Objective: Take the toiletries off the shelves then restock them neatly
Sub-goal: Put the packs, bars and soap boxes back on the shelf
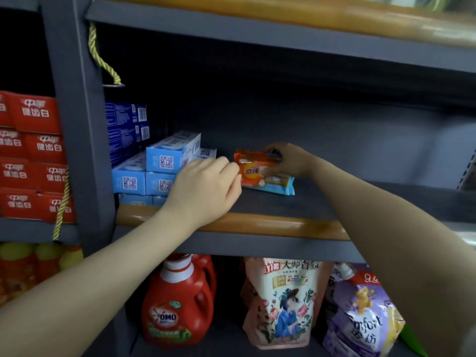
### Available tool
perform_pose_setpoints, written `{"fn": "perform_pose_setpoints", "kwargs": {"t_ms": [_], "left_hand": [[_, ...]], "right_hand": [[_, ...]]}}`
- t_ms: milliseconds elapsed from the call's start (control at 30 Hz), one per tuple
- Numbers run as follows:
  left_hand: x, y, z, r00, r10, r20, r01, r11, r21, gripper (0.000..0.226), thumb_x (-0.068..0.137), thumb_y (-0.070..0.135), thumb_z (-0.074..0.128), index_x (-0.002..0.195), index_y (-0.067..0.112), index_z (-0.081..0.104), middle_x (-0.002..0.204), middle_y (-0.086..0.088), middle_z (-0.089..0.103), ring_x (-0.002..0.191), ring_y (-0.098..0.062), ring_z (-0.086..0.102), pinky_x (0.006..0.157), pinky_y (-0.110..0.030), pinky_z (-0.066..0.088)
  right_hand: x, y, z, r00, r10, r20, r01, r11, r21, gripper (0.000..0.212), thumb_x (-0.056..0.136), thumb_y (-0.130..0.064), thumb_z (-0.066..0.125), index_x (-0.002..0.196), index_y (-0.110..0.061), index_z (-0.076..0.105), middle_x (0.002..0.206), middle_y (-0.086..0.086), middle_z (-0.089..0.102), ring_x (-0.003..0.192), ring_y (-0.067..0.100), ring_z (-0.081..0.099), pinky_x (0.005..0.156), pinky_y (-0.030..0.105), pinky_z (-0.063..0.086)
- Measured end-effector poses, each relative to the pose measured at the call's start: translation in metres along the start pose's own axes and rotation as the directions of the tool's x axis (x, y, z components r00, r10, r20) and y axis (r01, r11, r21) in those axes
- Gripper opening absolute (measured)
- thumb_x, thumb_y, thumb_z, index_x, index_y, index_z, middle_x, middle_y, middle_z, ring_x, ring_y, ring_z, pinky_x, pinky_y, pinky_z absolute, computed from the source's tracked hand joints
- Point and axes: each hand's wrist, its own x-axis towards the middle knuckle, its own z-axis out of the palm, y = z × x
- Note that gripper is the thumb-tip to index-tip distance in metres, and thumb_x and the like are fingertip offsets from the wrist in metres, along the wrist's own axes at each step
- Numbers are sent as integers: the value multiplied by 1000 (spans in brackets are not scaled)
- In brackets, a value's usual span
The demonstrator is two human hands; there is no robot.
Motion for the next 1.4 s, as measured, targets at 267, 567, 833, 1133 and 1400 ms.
{"fn": "perform_pose_setpoints", "kwargs": {"t_ms": [267, 567, 833, 1133, 1400], "left_hand": [[0, -3, 5, 1000, 0, -28, 1, 1000, 9, 30, 86, 22, 42, 70, 10, 63, 62, -4, 59, 59, -25, 58, 56, -34, 46], [0, -2, 3, 1000, -7, -7, 7, 1000, -18, 31, 86, 24, 41, 69, 10, 64, 62, -3, 59, 58, -23, 57, 56, -32, 44], [0, -1, 1, 999, 22, -25, -22, 1000, -13, 30, 85, 21, 41, 65, 10, 61, 58, -3, 56, 56, -24, 55, 55, -33, 45], [-8, 7, -2, 971, 214, -110, -203, 974, 104, 25, 90, 10, 44, 77, 7, 65, 71, -7, 63, 70, -27, 61, 61, -37, 50], [-55, 117, -12, 946, 300, -124, -320, 927, -194, 20, 82, 12, 50, 90, 5, 67, 89, -9, 65, 96, -27, 54, 83, -37, 43]], "right_hand": [[31, -2, 10, 998, -27, 51, 41, 957, -287, 64, 83, -37, 67, 137, -21, 37, 133, 6, 50, 117, 22, 50, 95, 36, 45], [33, -17, 29, 934, 326, -149, -349, 920, -180, 107, 72, -51, 73, 145, -3, 11, 148, 21, 21, 130, 37, 38, 101, 43, 40], [12, -15, 14, 985, 150, -89, -169, 946, -275, 58, 92, -17, 53, 140, 1, 27, 143, 19, 31, 129, 31, 37, 100, 32, 38], [-163, -43, -17, 850, -326, -413, 330, 942, -66, 10, 85, -11, 59, 88, -6, 67, 76, -1, 64, 70, 9, 56, 63, 7, 38], [-279, 34, 39, 985, -53, 167, 71, 992, -105, 18, 87, -25, 63, 102, -16, 66, 88, -7, 64, 70, -5, 53, 67, 10, 37]]}}
